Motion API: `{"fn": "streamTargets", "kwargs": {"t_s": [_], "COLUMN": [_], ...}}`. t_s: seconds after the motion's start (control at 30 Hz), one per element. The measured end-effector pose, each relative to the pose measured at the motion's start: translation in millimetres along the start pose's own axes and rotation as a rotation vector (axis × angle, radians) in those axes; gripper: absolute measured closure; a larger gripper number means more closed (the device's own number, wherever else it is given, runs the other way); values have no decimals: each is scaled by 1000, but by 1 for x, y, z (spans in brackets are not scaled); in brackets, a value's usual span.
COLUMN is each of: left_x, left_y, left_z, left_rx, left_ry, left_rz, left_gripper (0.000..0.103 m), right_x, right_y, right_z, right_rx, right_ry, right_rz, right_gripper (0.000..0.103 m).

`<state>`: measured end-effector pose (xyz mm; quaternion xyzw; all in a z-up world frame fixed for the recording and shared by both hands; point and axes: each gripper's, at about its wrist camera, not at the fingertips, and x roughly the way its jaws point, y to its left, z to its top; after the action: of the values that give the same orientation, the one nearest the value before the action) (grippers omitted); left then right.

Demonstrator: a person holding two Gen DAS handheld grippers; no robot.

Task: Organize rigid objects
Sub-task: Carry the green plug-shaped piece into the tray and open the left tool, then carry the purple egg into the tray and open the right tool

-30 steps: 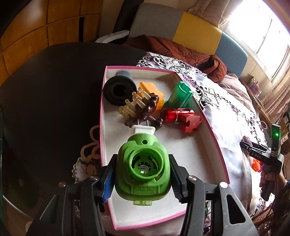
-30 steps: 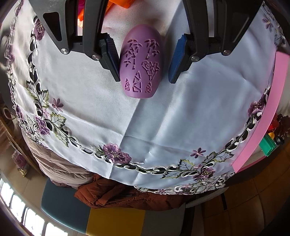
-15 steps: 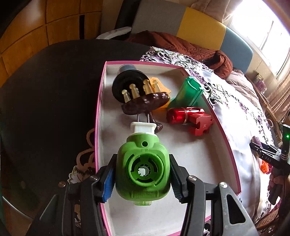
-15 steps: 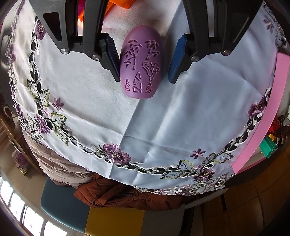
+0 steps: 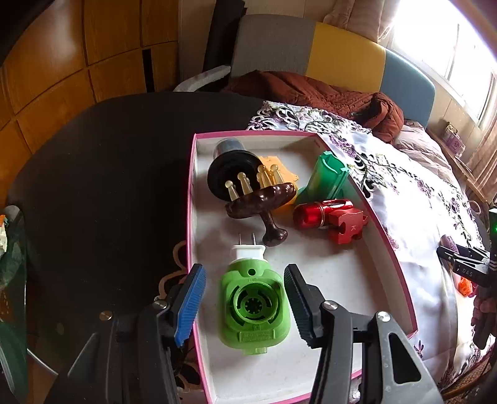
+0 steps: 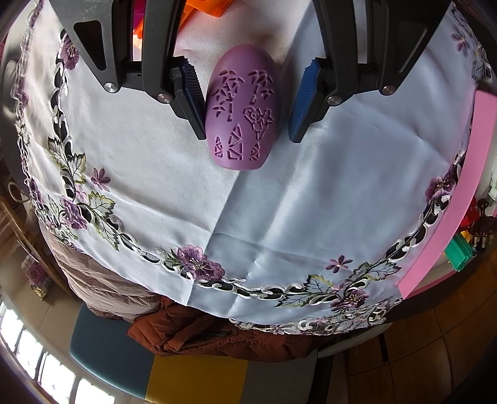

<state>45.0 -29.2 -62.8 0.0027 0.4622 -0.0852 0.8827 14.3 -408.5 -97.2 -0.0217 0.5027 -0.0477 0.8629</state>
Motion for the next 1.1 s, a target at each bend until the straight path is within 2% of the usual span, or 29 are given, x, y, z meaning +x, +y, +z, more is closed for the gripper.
{"fn": "streamTargets", "kwargs": {"t_s": [0.43, 0.93, 1.1], "left_x": [-23, -32, -33], "left_y": [14, 22, 27], "left_z": [0, -4, -5], "left_rx": [-28, -57, -69], "left_ry": [-58, -78, -80], "left_rz": [5, -23, -22], "left_gripper": [50, 50, 50], "right_x": [-3, -4, -13], "right_y": [7, 3, 17], "right_z": [-1, 0, 3], "right_rx": [-2, 167, 174], "right_ry": [3, 67, 49], "right_rz": [-20, -29, 13], "right_gripper": [59, 58, 59]}}
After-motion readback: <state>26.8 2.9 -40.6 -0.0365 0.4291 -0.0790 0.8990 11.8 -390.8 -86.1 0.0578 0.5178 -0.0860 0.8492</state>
